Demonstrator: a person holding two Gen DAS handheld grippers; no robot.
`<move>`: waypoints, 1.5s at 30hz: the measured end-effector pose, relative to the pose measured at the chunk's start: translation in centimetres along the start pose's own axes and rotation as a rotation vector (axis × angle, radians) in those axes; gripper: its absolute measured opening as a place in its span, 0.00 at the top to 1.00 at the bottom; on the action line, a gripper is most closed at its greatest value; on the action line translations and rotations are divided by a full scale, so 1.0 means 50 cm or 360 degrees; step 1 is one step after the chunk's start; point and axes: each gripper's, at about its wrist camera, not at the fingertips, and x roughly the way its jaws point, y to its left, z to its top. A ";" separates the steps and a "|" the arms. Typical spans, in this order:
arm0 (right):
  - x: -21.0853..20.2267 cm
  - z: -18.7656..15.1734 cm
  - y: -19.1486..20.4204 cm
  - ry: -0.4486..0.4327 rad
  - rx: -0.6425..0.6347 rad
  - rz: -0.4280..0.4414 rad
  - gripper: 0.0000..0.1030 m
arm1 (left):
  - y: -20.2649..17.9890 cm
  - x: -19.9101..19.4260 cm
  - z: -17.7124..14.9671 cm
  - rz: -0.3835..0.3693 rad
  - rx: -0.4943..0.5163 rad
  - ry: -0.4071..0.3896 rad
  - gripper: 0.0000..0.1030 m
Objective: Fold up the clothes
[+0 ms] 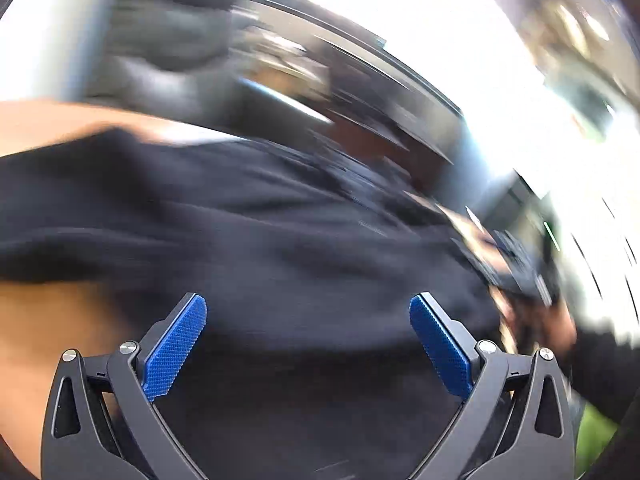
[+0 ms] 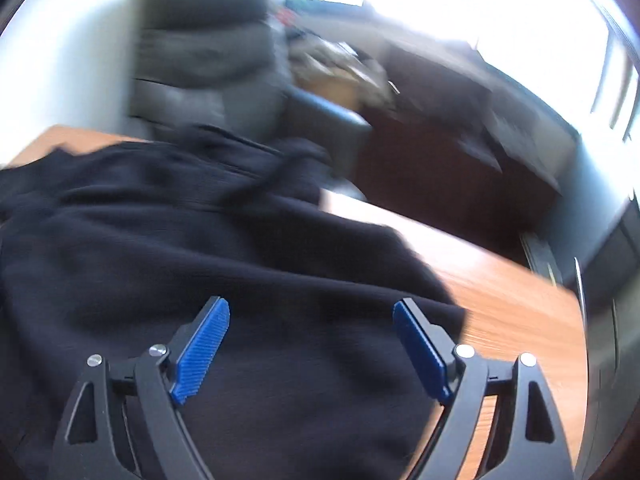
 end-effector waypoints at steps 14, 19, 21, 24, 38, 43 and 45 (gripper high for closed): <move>0.010 0.007 0.199 -0.0007 0.0093 0.0157 0.15 | 0.786 -0.278 0.052 0.0377 -0.1358 -0.0472 0.00; 0.015 0.013 0.241 0.0015 0.0052 0.0157 0.15 | 0.819 -0.254 0.088 0.0303 -0.1364 -0.0469 0.07; 0.018 0.011 0.252 0.0025 0.0046 0.0167 0.15 | 0.826 -0.243 0.090 0.0291 -0.1386 -0.0435 0.35; 0.019 0.005 0.264 0.0043 0.0037 0.0183 0.16 | 0.843 -0.230 0.083 0.0265 -0.1427 -0.0368 0.86; -0.034 -0.034 0.218 -0.0005 0.0174 0.0185 0.19 | 0.569 -0.228 0.218 -0.0159 -0.1001 -0.0635 0.93; -0.108 -0.022 0.186 -0.0145 0.0230 0.0214 0.19 | 0.284 -0.169 0.290 -0.0421 -0.0636 -0.0550 0.93; -0.142 -0.016 0.168 -0.0207 0.0252 0.0238 0.19 | 0.139 -0.119 0.303 -0.0544 -0.0480 -0.0470 0.93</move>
